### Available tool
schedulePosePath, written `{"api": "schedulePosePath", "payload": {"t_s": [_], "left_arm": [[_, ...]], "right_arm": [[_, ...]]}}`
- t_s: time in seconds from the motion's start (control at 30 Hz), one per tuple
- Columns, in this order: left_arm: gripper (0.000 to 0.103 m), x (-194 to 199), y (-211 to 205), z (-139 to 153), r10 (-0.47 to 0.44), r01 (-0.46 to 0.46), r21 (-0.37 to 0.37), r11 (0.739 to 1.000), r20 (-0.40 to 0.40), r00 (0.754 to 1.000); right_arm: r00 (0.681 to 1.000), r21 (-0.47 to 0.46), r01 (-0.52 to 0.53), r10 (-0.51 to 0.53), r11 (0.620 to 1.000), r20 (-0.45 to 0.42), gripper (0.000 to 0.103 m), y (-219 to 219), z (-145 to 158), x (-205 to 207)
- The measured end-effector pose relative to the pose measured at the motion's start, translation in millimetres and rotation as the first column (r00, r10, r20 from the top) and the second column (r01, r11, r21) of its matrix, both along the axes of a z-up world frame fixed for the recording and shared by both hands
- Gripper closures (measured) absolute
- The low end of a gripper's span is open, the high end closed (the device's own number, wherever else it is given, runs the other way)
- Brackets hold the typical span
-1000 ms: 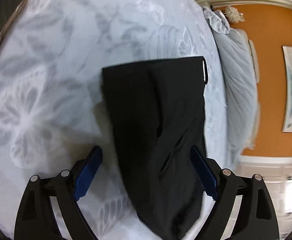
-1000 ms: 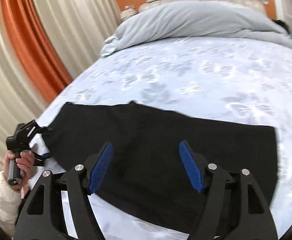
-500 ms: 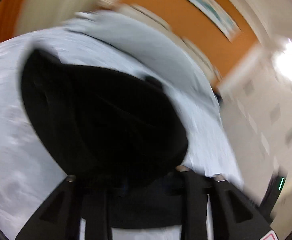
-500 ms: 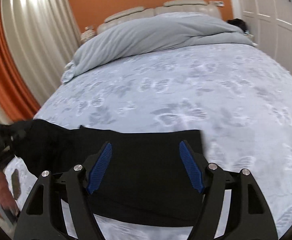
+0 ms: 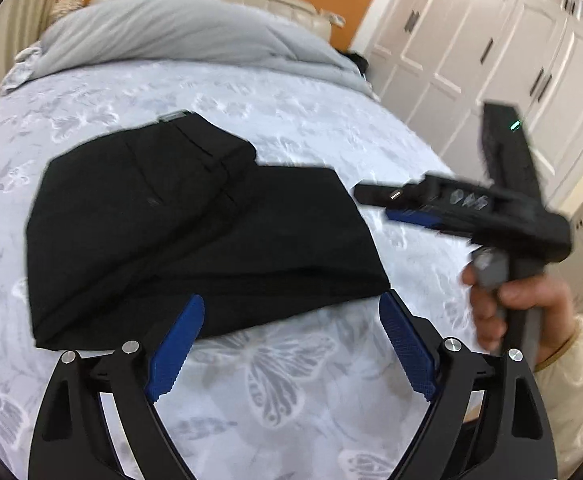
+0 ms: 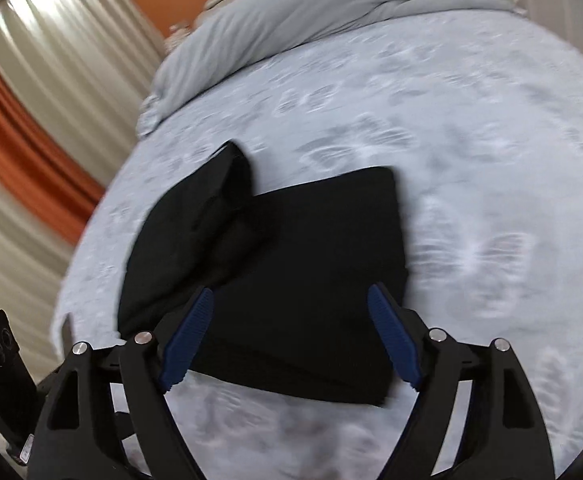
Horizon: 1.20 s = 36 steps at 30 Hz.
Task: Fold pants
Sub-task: 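Open both grippers and withdraw from the folded trouser bundle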
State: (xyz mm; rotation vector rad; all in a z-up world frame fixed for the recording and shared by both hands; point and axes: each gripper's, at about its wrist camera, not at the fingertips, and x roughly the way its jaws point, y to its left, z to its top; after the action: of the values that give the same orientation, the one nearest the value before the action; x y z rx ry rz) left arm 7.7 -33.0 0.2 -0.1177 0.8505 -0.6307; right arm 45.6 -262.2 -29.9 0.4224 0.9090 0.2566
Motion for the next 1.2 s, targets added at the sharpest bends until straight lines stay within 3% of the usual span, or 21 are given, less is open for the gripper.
{"api": "schedulePosePath", "payload": {"t_s": [0.13, 0.27, 0.37, 0.47, 0.5, 0.53, 0.67, 0.73, 0.8, 0.87, 0.9, 0.97, 1.07, 1.2], "left_arm": [[0.016, 10.0, 37.8, 9.5, 0.165, -0.165, -0.031, 0.986, -0.005, 0.986], [0.016, 38.7, 98.2, 3.6, 0.331, -0.341, -0.103, 0.934, -0.105, 0.938], [0.016, 49.0, 134.8, 6.6, 0.413, -0.426, -0.132, 0.895, -0.118, 0.903], [0.016, 58.8, 164.0, 14.4, 0.480, -0.495, -0.166, 0.853, -0.123, 0.869], [0.016, 61.3, 170.1, 17.3, 0.496, -0.511, -0.167, 0.843, -0.124, 0.859], [0.016, 66.0, 178.1, 19.0, 0.518, -0.534, -0.169, 0.828, -0.132, 0.845], [0.016, 55.2, 196.8, 23.6, 0.539, -0.569, -0.211, 0.794, -0.187, 0.821], [0.016, 54.1, 196.1, 26.8, 0.525, -0.558, -0.216, 0.801, -0.192, 0.829], [0.016, 54.4, 189.6, 27.5, 0.503, -0.531, -0.201, 0.823, -0.173, 0.847], [0.016, 53.1, 173.4, 25.5, 0.467, -0.489, -0.162, 0.857, -0.155, 0.870], [0.016, 51.4, 164.2, 22.7, 0.453, -0.473, -0.140, 0.870, -0.156, 0.878], [0.016, 53.2, 146.8, 12.9, 0.414, -0.434, -0.104, 0.895, -0.171, 0.894], [0.016, 51.9, 113.2, -2.5, 0.339, -0.355, -0.041, 0.934, -0.213, 0.916], [0.016, 51.4, 89.3, -18.5, 0.350, -0.353, 0.028, 0.935, -0.227, 0.909]], "right_arm": [[0.999, 0.082, -0.040, 0.042, 0.996, -0.018, 0.026, 30.1, -13.2, 39.2], [0.996, 0.148, 0.015, -0.003, 0.989, -0.084, 0.020, 43.6, -34.4, 70.8], [0.991, 0.169, 0.037, -0.014, 0.985, -0.131, 0.020, 55.1, -51.2, 86.4], [0.994, 0.128, 0.041, -0.028, 0.991, -0.102, 0.061, 66.8, -56.8, 90.7], [0.996, 0.175, 0.046, -0.033, 0.984, -0.079, 0.079, 66.7, -50.6, 88.4], [0.999, 0.213, 0.041, -0.034, 0.976, -0.040, 0.090, 66.7, -38.0, 84.4], [0.984, 0.219, -0.024, -0.016, 0.975, 0.177, 0.091, 64.8, 40.0, 42.1], [0.970, 0.154, -0.007, -0.030, 0.988, 0.242, 0.091, 53.0, 61.1, 7.7], [0.969, 0.052, 0.063, -0.073, 0.997, 0.237, 0.090, 36.0, 58.4, -15.9], [0.983, -0.040, 0.156, -0.151, 0.987, 0.105, 0.089, 11.7, 25.4, -24.3], [0.979, -0.055, 0.201, -0.202, 0.978, -0.018, 0.089, -4.6, -4.0, -25.1], [0.966, -0.104, 0.214, -0.227, 0.971, -0.123, 0.087, -16.0, -36.1, -24.7], [0.973, -0.049, 0.194, -0.199, 0.980, -0.119, 0.081, -23.9, -41.6, -30.6], [0.981, -0.042, 0.191, -0.193, 0.981, -0.035, 0.071, -29.3, -14.7, -41.4]]}}
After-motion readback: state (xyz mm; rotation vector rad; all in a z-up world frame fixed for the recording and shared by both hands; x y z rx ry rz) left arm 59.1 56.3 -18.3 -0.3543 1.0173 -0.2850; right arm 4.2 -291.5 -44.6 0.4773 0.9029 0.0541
